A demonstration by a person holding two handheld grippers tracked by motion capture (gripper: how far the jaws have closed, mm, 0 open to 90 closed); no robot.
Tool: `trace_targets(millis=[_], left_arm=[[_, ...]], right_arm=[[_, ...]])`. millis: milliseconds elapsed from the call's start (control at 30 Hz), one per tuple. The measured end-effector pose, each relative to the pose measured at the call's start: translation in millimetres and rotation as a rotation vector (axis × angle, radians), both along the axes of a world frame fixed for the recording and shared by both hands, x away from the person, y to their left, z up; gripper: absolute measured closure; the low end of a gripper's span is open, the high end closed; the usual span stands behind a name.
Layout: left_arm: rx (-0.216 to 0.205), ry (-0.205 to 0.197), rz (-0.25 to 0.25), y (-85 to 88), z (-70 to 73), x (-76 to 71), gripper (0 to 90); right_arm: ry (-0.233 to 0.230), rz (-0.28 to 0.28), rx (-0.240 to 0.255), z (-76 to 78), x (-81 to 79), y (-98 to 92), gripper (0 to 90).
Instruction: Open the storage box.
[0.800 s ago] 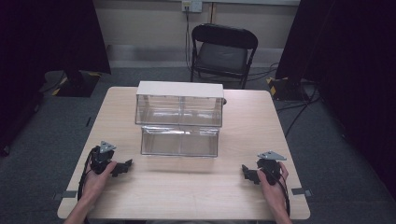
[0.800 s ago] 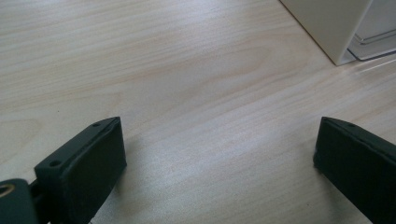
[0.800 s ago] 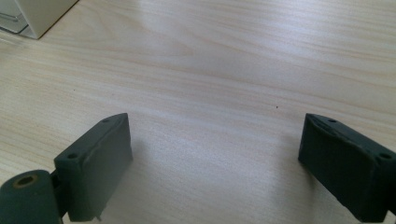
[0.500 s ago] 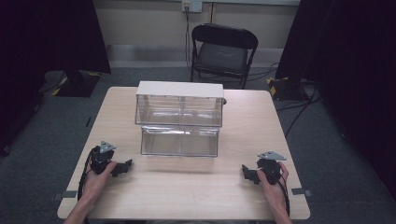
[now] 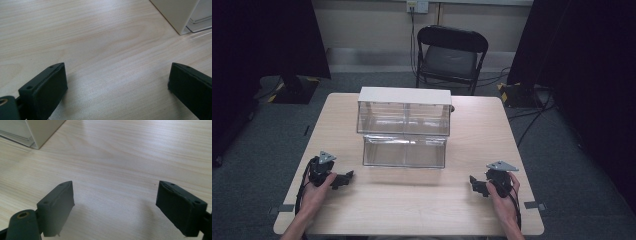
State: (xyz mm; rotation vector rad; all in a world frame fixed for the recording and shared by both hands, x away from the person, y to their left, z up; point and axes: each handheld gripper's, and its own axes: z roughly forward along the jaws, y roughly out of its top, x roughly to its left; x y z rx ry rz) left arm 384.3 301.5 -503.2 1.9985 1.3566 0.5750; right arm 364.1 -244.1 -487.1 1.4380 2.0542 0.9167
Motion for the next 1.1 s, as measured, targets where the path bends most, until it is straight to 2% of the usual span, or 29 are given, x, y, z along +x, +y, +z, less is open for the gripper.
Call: trace_targets(millis=[167, 500, 700, 867, 1100], left_arm=[[-0.001, 0.002, 0.003, -0.1, -0.2, 0.3, 1.2], [-0.002, 0.001, 0.003, -0.2, -0.2, 0.3, 1.2], [-0.002, 0.001, 0.003, -0.1, -0.2, 0.2, 1.2], [-0.001, -0.001, 0.004, -0.3, -0.1, 0.0, 1.3], [0.002, 0.000, 0.002, 0.0, 0.0, -0.1, 1.6]], right_arm=[[-0.021, 0.026, 0.010, 5.7, -2.0, 6.6, 14.2], [-0.043, 0.106, 0.069, 20.0, -6.9, 23.7, 14.2], [-0.054, 0.129, 0.084, 21.7, -8.9, 31.3, 14.3], [-0.064, 0.174, 0.101, 27.4, -11.7, 42.0, 14.3], [-0.076, 0.224, 0.079, 31.6, -11.7, 59.9, 14.2]])
